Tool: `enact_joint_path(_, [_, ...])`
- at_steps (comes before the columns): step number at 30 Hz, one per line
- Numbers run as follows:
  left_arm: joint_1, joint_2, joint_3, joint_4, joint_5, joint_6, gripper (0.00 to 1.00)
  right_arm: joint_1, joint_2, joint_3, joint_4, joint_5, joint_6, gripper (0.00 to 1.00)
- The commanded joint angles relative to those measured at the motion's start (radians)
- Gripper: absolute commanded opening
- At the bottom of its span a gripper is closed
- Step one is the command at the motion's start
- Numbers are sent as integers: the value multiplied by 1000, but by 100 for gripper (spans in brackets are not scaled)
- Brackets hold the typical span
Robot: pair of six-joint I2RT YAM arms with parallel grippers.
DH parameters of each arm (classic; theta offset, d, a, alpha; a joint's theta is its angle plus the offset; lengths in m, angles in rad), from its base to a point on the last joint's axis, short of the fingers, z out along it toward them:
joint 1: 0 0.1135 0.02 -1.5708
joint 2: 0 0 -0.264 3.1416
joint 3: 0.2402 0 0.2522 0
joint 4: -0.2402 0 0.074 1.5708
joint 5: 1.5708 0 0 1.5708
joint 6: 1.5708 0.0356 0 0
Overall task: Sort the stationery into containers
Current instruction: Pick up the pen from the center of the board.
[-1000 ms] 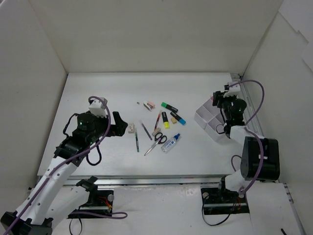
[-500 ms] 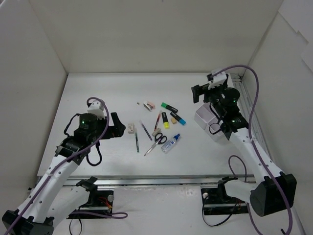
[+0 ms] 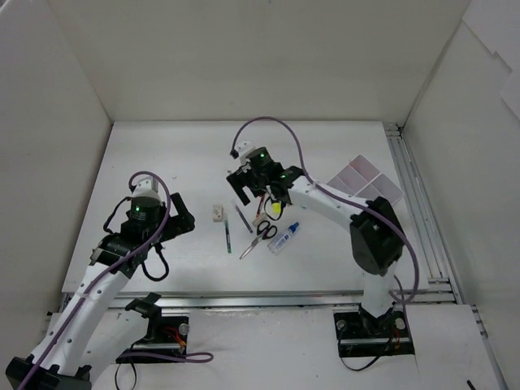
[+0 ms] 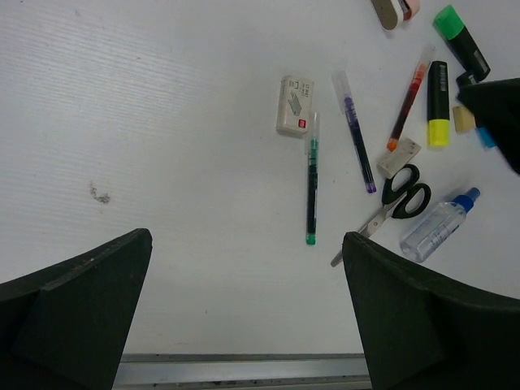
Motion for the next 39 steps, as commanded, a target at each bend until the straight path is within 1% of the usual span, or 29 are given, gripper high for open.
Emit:
enact_joint_path(1, [11,-11,-10,41,-11,-38,99,53,116,127,-124,101,29,98])
enact_joint_path(3, [21,-1,-6,49,8,-35,100,70,197,189,-138,104,40,98])
enact_joint_path(5, [21,8,-4,45,16,-31,99,73,252,224,-141,65,72,98])
enact_joint_path(7, [21,8,-9,45,20,-26,99,73,283,240,-142,51,81,98])
enact_joint_path(8, [21,3,-13,49,20,-27,100,73,312,250,-144,43,115,98])
enact_joint_path(11, [30,-9,-30,54,23,-29,99,85,352,270,-144,29,126,95])
enact_joint_path(12, [31,-11,-33,54,23,-32,99,87,373,272,-142,21,135,90])
enact_joint_path(15, [31,-23,-53,54,26,-41,99,84,415,289,-144,1,150,82])
enact_joint_path(17, [31,-32,-63,55,28,-44,99,88,436,303,-144,-3,157,70])
enact_joint_path(18, [31,-34,-66,55,28,-46,100,87,441,306,-142,-6,157,60])
enact_joint_path(20, [31,-34,-64,45,20,-49,100,87,452,307,-144,-6,164,50])
enact_joint_path(21, [31,-34,-63,40,16,-52,99,87,450,306,-142,-6,164,40])
enact_joint_path(22, [31,-34,-64,38,9,-55,99,87,450,301,-144,-6,169,37])
enact_joint_path(23, [31,-34,-66,38,11,-57,100,87,449,296,-142,-34,170,26])
enact_joint_path(25, [31,-32,-64,38,11,-57,99,87,432,268,-142,-63,176,14])
enact_joint_path(26, [31,-32,-61,34,11,-58,99,88,421,255,-141,-71,177,0])
enact_joint_path(31, [31,-43,-61,32,9,-57,99,96,357,235,-112,-115,157,0])
enact_joint_path(35, [31,-50,-64,38,16,-46,99,99,265,195,-28,-167,131,0])
enact_joint_path(37, [31,-55,-63,41,23,-40,99,101,187,139,75,-196,111,0])
enact_joint_path(38, [31,-55,-64,41,26,-35,100,101,158,117,154,-215,106,0])
enact_joint_path(39, [31,-58,-64,46,28,-32,99,102,106,68,198,-222,104,0])
